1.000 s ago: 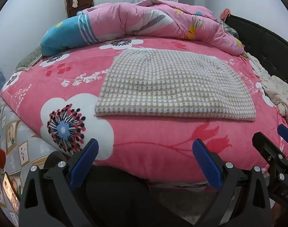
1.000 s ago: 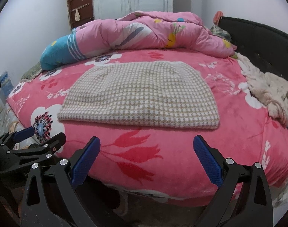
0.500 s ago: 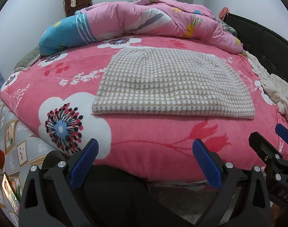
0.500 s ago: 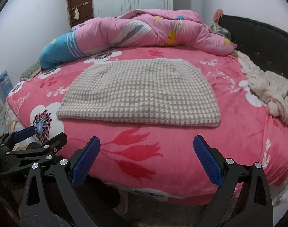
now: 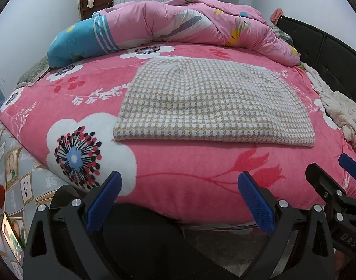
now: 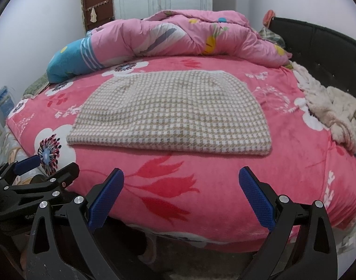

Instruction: Fold large clothes

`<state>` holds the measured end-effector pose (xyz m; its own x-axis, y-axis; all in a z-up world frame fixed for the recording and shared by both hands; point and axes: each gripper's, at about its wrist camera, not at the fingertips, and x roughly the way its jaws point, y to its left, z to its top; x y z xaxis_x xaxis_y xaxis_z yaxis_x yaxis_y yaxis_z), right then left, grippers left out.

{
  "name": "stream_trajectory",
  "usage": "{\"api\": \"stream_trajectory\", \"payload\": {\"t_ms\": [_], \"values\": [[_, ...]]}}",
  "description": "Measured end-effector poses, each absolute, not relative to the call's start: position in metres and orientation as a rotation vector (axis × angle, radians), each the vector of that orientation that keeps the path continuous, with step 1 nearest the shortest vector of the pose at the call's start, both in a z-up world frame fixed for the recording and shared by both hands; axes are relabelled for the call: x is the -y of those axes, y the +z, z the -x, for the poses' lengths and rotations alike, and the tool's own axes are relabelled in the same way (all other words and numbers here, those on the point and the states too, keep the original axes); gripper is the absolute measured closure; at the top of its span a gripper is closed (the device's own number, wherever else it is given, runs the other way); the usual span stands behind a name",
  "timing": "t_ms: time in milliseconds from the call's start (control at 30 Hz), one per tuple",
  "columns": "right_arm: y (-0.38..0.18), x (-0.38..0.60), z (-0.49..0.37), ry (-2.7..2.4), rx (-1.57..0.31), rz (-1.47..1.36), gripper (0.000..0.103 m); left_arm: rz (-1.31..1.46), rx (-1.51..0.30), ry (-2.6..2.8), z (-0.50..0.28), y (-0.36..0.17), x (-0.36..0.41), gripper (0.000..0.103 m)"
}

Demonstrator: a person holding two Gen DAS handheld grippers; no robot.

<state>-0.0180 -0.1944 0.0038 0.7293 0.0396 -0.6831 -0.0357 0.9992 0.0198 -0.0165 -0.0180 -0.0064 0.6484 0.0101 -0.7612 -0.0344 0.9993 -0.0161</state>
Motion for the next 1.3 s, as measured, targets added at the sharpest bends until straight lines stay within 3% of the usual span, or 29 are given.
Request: {"api": "stream_trajectory", "payload": {"t_ms": [1300], "values": [[0.0032,0.1951,0.0178,0.038,-0.754,0.003,0.008,0.038,-0.864,0.032,0.016,-0.0064,0.0146,0.005]]}}
